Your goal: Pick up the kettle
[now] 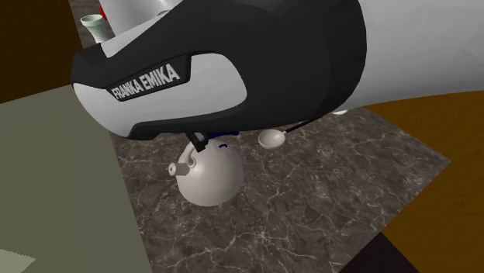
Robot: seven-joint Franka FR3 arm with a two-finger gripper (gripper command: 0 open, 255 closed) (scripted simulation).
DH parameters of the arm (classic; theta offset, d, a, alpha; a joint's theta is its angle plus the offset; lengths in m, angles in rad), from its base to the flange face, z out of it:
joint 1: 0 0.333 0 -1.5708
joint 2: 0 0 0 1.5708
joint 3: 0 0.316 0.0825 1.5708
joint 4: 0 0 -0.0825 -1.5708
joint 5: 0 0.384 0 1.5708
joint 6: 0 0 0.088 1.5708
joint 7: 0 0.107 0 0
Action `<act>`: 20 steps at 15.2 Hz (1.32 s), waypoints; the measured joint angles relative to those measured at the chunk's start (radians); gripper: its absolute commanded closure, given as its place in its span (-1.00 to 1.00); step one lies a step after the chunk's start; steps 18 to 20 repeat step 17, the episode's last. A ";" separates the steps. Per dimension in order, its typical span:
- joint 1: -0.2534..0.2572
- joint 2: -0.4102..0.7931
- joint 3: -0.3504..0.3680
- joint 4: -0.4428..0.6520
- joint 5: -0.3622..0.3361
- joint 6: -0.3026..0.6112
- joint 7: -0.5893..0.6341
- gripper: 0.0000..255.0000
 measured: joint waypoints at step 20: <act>-0.004 -0.058 -0.007 0.143 0.049 -0.188 -0.048 1.00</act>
